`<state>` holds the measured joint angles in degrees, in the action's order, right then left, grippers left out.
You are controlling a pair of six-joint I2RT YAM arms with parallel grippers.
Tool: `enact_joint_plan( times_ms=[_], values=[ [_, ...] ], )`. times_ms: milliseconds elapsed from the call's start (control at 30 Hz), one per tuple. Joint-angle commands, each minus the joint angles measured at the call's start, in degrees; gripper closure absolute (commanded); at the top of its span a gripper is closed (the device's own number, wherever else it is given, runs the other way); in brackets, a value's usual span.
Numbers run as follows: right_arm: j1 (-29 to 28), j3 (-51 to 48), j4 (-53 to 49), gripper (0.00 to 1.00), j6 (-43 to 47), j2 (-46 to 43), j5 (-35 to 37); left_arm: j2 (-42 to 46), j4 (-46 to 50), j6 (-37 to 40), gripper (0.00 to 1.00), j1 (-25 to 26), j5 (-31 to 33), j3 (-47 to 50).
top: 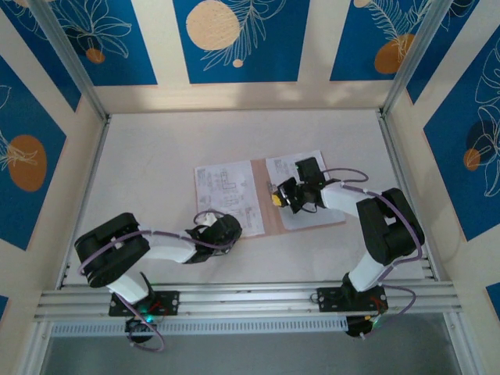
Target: Put the files into the folder
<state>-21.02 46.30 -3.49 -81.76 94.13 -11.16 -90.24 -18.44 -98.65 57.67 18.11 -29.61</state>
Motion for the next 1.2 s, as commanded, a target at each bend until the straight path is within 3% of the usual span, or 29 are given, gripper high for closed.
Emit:
enact_joint_plan(
  times_ms=[0,433,1167],
  values=[
    [1.8,-4.1,-7.8,1.00,0.9,1.2,3.2,-1.4,4.6,-1.3,0.96,0.4,1.6,1.7],
    [1.3,-4.9,-8.6,1.00,-0.5,6.1,4.9,-2.6,2.5,-1.3,0.96,0.5,1.1,1.8],
    [3.5,-5.2,-9.9,1.00,1.0,6.3,6.6,-1.4,4.2,-2.6,0.96,0.5,1.8,3.0]
  ],
)
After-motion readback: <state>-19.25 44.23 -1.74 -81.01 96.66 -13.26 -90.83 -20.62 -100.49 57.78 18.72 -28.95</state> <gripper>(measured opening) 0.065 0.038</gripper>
